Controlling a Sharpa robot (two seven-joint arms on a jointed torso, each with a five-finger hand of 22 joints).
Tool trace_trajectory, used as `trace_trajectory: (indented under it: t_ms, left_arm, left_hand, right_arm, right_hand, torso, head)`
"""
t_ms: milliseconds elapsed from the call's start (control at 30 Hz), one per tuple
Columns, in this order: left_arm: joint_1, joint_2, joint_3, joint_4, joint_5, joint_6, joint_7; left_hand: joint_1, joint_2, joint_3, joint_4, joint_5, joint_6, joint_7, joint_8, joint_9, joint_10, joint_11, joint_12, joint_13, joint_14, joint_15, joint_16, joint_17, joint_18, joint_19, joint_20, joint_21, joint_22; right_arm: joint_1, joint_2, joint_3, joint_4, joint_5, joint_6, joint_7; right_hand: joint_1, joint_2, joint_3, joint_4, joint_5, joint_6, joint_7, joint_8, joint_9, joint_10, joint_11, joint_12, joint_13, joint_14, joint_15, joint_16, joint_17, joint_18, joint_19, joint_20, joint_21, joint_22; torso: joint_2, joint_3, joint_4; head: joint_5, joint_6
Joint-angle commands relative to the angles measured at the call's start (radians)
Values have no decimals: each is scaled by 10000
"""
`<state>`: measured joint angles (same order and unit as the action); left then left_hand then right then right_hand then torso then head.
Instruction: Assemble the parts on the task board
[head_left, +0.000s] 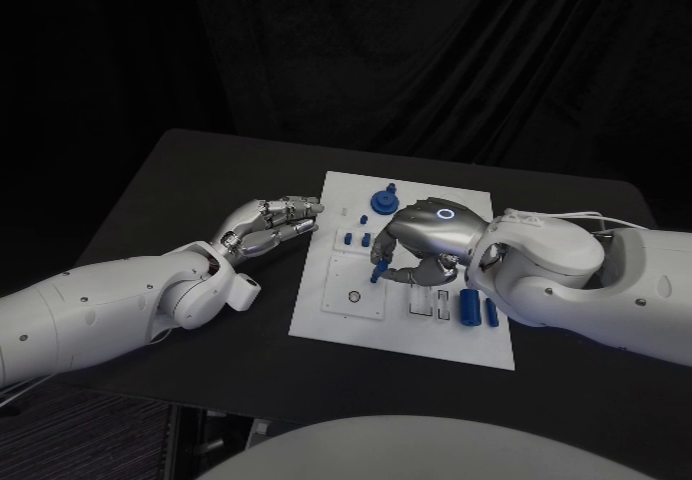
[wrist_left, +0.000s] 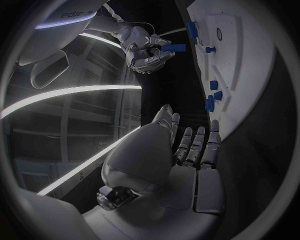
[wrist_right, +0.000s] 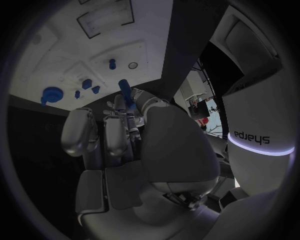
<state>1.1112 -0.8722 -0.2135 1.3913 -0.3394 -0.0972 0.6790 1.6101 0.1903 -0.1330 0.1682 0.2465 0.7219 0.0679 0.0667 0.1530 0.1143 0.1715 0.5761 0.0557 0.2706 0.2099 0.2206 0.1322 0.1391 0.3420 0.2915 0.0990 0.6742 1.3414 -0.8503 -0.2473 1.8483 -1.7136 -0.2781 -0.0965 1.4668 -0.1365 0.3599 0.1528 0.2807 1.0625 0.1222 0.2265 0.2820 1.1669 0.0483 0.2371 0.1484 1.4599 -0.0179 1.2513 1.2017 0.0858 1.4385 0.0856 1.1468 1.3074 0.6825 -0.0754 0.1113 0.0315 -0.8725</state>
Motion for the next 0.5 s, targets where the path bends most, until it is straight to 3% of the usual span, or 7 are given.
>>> trace_trajectory:
  t_ms: [33,167,267,333,367,433,500]
  left_arm:
    - [-17,29,10,19,46,147,1035]
    - [-18,34,10,30,46,117,1128]
    - [-19,42,10,23,46,124,1261]
    - [-19,42,10,19,45,123,1338]
    - [-19,39,10,20,45,116,1385]
    - [-19,32,10,23,45,105,1445]
    - [-19,35,10,19,45,114,1465]
  left_hand:
    - [46,70,57,-41,51,14,61,16,-14,2,52,41,6,-98,-14,-12,-30,-180,24,-45,14,-14]
    - [64,48,83,-94,49,23,79,23,-20,5,61,58,7,-248,-131,-48,-116,-115,-74,-100,-44,-58]
    - [4,-65,44,-168,44,42,91,33,-24,5,17,73,5,-681,-406,-281,-335,129,-381,-382,-221,-176]
    - [-44,-126,7,-213,40,59,122,41,-18,70,-260,72,-5,-974,-646,-516,-483,182,-530,-604,-301,-261]
    - [-59,-211,-32,-287,39,91,185,56,-6,83,-558,-101,-30,-1304,-939,-843,-650,201,-854,-894,-392,-712]
    - [-104,-239,-59,-364,42,94,176,53,0,34,-801,-467,-50,-1618,-1145,-1229,-831,102,-1248,-1224,-431,-1369]
    - [-133,-239,-72,-412,45,85,174,48,-3,-27,-906,-787,-74,-1868,-1193,-1514,-969,-5,-1503,-1348,-472,-1863]
  right_arm:
    - [-175,291,2,-203,-725,152,218]
    - [-409,755,2,-563,-1054,297,325]
    - [-569,1022,2,-807,-1216,351,384]
    - [-645,1134,3,-913,-1263,363,406]
    - [-694,1207,3,-981,-1288,360,419]
    - [-776,1339,3,-1096,-1322,329,448]
    - [-828,1440,3,-1180,-1343,313,466]
  right_hand:
    - [3,73,9,-73,23,233,-179,22,562,71,20,-58,-15,-4,-61,58,5,-74,5,-39,31,1606]
    - [12,77,17,-94,24,211,-171,10,575,72,24,-82,-22,0,-59,63,10,-77,8,-40,42,1609]
    - [18,79,23,-108,25,200,-166,3,583,74,26,-97,-25,-1,-58,58,5,-75,5,-40,31,1606]
    - [21,80,26,-115,25,195,-163,0,587,75,27,-103,-26,-2,-57,56,2,-76,5,-40,32,1606]
    - [21,80,26,-115,25,195,-163,0,587,75,27,-103,-26,-2,-57,56,2,-76,5,-40,32,1606]
    - [27,81,30,-128,25,187,-159,-5,593,79,28,-113,-28,-1,-56,58,6,-75,3,-40,30,1606]
    - [32,81,32,-137,25,181,-157,-8,597,82,29,-118,-29,2,-55,64,13,-78,7,-40,43,1609]
  torso:
    - [-3,14,28]
    - [-15,6,9]
    - [-17,-7,19]
    - [-19,-10,15]
    - [-17,-7,11]
    - [-11,-5,13]
    - [-2,1,15]
  head:
    - [-25,-1]
    - [35,-1]
    - [71,-1]
    - [90,-1]
    - [94,-1]
    - [78,-1]
    - [85,-1]
